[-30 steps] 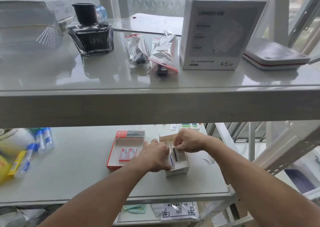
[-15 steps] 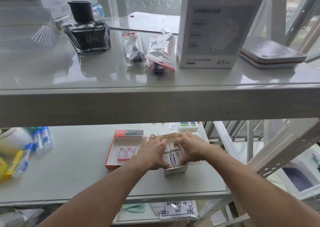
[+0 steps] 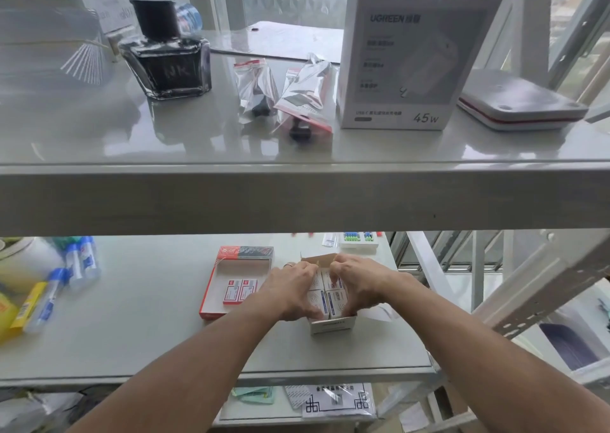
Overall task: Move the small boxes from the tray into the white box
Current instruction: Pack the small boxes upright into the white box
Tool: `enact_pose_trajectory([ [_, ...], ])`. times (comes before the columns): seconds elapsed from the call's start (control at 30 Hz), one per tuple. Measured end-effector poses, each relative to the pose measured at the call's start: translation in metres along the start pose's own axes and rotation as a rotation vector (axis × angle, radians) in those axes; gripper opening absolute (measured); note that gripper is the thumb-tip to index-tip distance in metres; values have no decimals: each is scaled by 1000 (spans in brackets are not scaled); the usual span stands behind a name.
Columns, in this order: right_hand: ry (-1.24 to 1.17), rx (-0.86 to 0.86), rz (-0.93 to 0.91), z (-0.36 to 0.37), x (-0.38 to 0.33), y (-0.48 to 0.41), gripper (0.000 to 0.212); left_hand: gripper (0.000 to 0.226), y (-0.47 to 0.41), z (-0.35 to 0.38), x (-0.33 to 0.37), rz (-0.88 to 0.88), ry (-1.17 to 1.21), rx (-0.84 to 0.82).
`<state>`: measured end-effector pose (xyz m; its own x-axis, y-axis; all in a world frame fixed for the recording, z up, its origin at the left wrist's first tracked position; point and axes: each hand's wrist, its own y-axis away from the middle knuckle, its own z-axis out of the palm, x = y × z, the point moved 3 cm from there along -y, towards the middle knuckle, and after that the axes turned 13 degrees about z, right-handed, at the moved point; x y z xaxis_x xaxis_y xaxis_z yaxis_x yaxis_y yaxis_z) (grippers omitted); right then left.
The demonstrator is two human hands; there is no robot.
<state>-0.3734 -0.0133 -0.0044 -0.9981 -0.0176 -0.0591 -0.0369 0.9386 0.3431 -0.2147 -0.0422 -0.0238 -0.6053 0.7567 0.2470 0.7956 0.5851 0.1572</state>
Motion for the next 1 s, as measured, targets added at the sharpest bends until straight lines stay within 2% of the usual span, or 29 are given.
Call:
enact_pose_trajectory([
  [0.13, -57, 4, 11, 2, 1, -1, 73, 73, 2, -2, 1, 3, 27, 22],
  [0.53, -143, 5, 29, 7, 4, -2, 75, 76, 2, -2, -1, -8, 101, 22],
  [0.73, -153, 14, 46, 9, 4, -3, 74, 52, 2, -5, -1, 6, 91, 7],
  [0.87, -177, 5, 54, 9, 4, -2, 72, 46, 2, -6, -1, 40, 74, -12],
  [0.93, -258, 6, 77, 4, 6, 4, 66, 42, 2, -7, -1, 35, 113, 9],
  [1.0, -357, 53, 95, -2, 8, 13, 48, 30, 7, -13, -2, 26, 211, 109],
])
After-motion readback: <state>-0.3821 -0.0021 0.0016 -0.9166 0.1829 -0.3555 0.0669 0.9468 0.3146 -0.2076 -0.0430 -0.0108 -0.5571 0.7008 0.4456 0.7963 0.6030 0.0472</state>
